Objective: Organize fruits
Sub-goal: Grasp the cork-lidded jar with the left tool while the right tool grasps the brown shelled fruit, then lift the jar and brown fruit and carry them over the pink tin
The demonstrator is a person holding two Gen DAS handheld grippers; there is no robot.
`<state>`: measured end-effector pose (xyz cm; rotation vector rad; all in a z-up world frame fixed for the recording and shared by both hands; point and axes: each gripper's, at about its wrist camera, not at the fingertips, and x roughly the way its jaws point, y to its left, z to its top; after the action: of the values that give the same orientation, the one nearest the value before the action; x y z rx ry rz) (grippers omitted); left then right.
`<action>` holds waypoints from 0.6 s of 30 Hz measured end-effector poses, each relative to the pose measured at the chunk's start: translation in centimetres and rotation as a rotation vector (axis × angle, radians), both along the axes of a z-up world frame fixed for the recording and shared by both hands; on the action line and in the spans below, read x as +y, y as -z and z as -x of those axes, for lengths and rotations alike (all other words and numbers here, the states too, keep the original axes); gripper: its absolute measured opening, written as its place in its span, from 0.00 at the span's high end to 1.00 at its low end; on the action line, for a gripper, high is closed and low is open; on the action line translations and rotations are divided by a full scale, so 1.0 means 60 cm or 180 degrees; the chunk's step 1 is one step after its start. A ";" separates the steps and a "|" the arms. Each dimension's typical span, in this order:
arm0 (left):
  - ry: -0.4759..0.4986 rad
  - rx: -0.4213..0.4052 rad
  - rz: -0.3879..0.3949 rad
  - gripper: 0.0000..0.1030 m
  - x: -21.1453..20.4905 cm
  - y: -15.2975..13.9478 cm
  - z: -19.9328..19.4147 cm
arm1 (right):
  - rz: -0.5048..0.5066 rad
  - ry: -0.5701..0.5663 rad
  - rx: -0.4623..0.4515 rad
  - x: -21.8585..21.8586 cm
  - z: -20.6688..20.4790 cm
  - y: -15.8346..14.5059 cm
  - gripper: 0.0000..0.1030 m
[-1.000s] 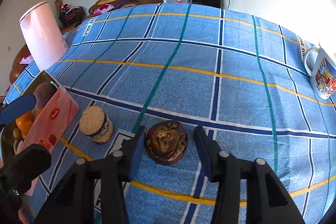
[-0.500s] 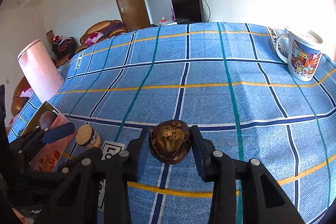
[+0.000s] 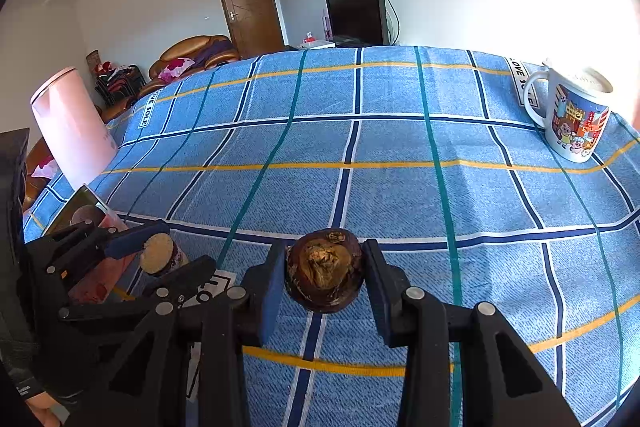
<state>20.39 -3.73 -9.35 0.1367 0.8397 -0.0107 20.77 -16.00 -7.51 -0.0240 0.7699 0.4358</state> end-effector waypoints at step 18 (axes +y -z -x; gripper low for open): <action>0.0041 -0.0079 0.0469 0.65 0.026 -0.008 0.011 | -0.0128 -0.0070 -0.0128 -0.006 0.012 -0.009 0.61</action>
<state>19.71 -2.15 -8.85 0.0035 0.8102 -0.0825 20.05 -16.36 -6.95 -0.0037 0.7219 0.4701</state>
